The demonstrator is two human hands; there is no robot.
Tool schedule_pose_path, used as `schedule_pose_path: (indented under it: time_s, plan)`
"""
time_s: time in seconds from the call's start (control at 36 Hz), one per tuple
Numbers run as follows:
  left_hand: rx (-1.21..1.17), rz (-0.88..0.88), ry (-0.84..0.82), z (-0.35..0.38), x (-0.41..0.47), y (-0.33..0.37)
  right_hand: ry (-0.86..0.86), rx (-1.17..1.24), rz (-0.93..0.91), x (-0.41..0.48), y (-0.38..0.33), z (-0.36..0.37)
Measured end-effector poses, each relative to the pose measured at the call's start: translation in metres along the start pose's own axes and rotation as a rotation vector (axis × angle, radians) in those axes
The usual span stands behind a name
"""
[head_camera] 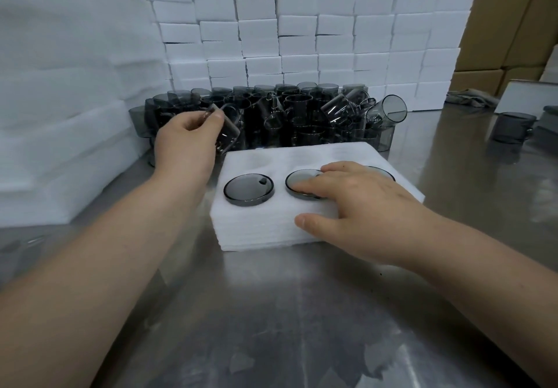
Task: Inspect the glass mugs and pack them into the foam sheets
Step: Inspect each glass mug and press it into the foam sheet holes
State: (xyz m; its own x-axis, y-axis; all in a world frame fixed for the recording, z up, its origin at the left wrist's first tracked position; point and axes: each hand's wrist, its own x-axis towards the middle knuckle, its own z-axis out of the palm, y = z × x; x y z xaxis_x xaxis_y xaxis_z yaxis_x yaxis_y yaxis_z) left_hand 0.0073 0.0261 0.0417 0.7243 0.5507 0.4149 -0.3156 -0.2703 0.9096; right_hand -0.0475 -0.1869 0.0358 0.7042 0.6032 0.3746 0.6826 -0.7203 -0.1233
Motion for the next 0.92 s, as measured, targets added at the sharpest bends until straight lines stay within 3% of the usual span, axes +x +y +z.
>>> schedule_pose_path:
  time_s: [0.11, 0.33, 0.64, 0.78, 0.92]
  plan:
    - [-0.033, -0.01, 0.001, 0.002, 0.0, 0.002, 0.004, 0.007, -0.006, -0.001, 0.001, 0.0]
    - [-0.051, 0.065, -0.168, 0.005, -0.009, 0.003, 0.037, 0.026, 0.002, -0.001, 0.004, 0.001]
    - [0.21, 0.256, -0.326, 0.005, -0.014, 0.001, 0.042, 0.039, 0.01, 0.0, 0.006, 0.002]
    - [0.3, 0.296, -0.299, 0.004, -0.011, 0.0, 0.046, 0.039, 0.015, -0.001, 0.006, 0.002]
    - [0.16, 0.221, -0.294, 0.003, -0.012, 0.002, 0.041, 0.021, 0.021, 0.0, 0.004, 0.0]
